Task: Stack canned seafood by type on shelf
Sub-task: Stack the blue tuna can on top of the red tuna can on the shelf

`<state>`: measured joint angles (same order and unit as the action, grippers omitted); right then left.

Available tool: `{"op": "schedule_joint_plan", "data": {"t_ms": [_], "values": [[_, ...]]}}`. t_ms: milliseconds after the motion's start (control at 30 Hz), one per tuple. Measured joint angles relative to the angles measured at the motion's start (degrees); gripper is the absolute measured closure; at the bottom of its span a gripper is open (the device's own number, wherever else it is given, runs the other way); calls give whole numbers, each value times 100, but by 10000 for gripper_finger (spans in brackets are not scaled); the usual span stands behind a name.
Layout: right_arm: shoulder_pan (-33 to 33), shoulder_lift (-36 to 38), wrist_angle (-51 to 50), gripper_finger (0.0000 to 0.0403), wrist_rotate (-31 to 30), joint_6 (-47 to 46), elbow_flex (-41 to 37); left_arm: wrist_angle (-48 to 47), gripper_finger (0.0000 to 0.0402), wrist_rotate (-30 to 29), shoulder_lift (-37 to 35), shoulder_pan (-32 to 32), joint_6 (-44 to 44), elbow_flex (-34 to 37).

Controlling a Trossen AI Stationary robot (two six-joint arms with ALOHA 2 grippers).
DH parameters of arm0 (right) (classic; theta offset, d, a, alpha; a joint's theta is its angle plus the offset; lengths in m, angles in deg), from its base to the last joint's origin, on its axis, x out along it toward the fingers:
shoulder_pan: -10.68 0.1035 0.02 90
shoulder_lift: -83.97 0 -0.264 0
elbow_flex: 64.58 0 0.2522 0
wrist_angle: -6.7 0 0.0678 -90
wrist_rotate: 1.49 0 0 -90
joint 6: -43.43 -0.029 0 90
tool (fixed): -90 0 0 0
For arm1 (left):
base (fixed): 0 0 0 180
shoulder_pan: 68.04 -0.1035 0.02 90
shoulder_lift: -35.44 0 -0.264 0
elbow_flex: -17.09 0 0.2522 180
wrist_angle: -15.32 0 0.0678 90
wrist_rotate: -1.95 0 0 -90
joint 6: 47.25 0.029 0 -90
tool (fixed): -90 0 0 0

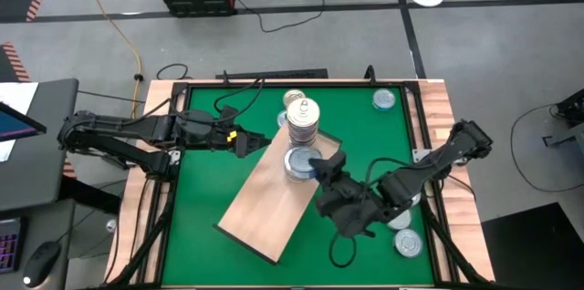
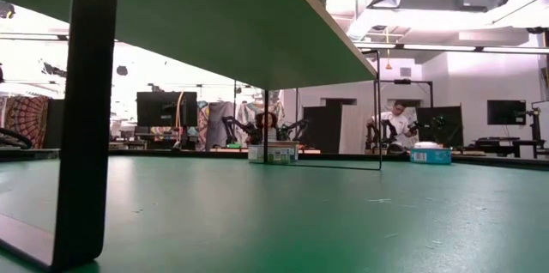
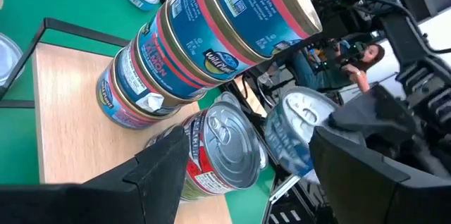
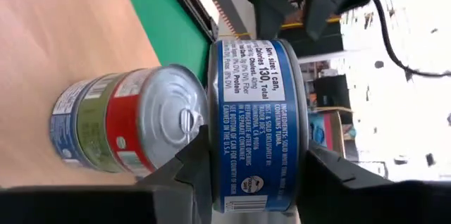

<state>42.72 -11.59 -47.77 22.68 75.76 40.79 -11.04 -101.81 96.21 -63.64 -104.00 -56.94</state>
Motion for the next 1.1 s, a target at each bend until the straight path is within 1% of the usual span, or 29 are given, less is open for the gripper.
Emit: {"op": "schedule_joint_plan", "data": {"t_ms": [100,233,367,533,633,700,800,833,1000,1100], "values": [[-75,-143,79,231,-10,348,0,3,120,26,-2,2,-11,0],[-197,-271,72,217,38,208,0,7,120,32,-2,9,-19,0],[-296,-276,103,191,394,85,0,3,120,61,-2,9,-21,0],[-291,-274,121,159,472,68,0,10,120,346,-2,9,14,0],[-274,-270,370,145,480,63,3,13,120,492,-2,9,53,0],[-256,-269,391,140,680,-53,104,13,120,563,-2,9,56,0],[-347,-254,369,137,1383,-496,282,13,120,609,-2,9,55,0],[-388,-250,373,136,1519,-576,303,11,120,612,-2,9,56,0],[-534,-250,345,130,1598,-493,302,13,120,784,-2,9,97,0],[-615,-250,340,127,1596,-235,302,9,120,841,-2,9,158,0]]}}
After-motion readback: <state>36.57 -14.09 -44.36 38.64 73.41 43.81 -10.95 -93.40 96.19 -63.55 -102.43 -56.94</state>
